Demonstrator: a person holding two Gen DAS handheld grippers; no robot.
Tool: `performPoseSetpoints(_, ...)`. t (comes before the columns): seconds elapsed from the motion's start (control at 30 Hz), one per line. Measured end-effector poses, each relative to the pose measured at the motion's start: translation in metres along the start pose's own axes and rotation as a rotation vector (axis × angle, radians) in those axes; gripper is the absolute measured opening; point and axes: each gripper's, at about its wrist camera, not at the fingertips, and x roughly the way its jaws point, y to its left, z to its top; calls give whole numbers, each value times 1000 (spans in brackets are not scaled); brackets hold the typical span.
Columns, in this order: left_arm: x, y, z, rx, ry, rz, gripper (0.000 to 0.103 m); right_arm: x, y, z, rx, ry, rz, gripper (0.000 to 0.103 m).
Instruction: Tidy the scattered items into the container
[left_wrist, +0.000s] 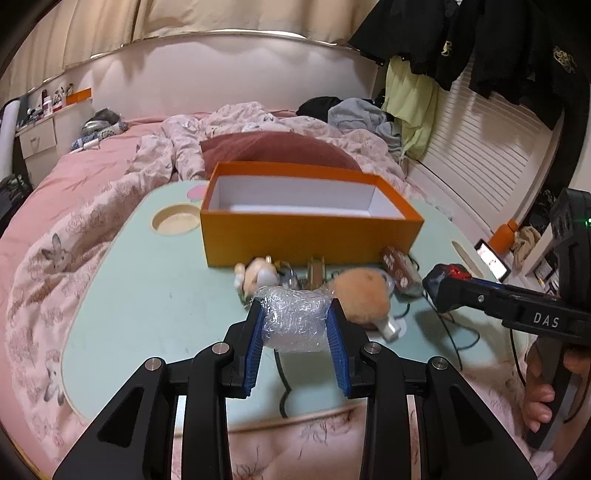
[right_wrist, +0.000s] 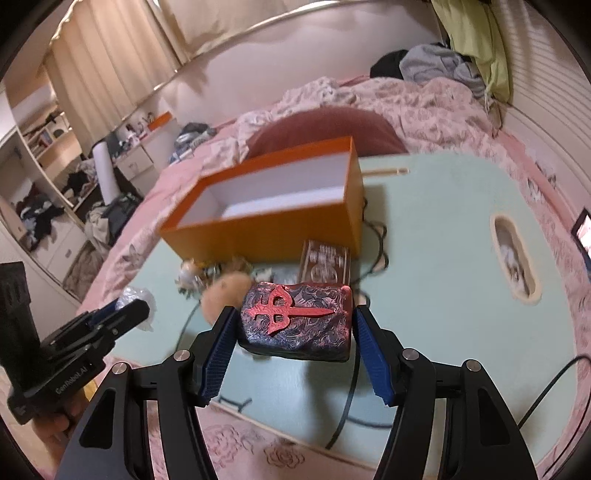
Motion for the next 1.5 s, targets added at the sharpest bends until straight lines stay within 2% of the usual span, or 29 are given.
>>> performPoseSetpoints(0.17, 2, 0, 38, 8, -30, -16, 34, -1, 9, 34, -41, -47, -12, 63)
performPoseSetpoints(0.33, 21, 2, 78, 24, -30, -20, 34, 22, 11, 72, -55, -52, -60, 63)
performPoseSetpoints(0.5, 66, 5, 105, 43, 32, 22, 34, 57, 8, 101, -59, -41, -108, 63)
performPoseSetpoints(0.57, 87, 9, 109, 35, 79, 21, 34, 71, 8, 108, -58, -35, -120, 63)
performPoseSetpoints(0.7, 111, 16, 108, 21, 122, 37, 34, 89, 7, 113, -69, -32, -156, 63)
performPoseSetpoints(0.97, 126, 21, 106, -2, 155, 45, 34, 105, 10, 109, -99, -25, -205, 63)
performPoseSetpoints(1.07, 129, 23, 108, -8, 170, 42, 34, 102, 10, 111, -97, -38, -194, 63)
performPoseSetpoints(1.13, 131, 25, 109, -20, 191, 6, 39, 97, 9, 113, -92, -56, -179, 63)
performPoseSetpoints(1.17, 131, 25, 109, -26, 196, -8, 47, 93, 8, 114, -85, -66, -171, 63)
performPoseSetpoints(1.2, 128, 27, 109, -39, 191, -16, 53, 90, 7, 115, -75, -74, -164, 63)
performPoseSetpoints(1.27, 117, 27, 108, -46, 148, -13, 59, 82, 4, 115, -50, -89, -145, 63)
performPoseSetpoints(1.5, 70, 34, 98, -89, 65, -59, 61, 42, -5, 94, 31, -117, -75, 63)
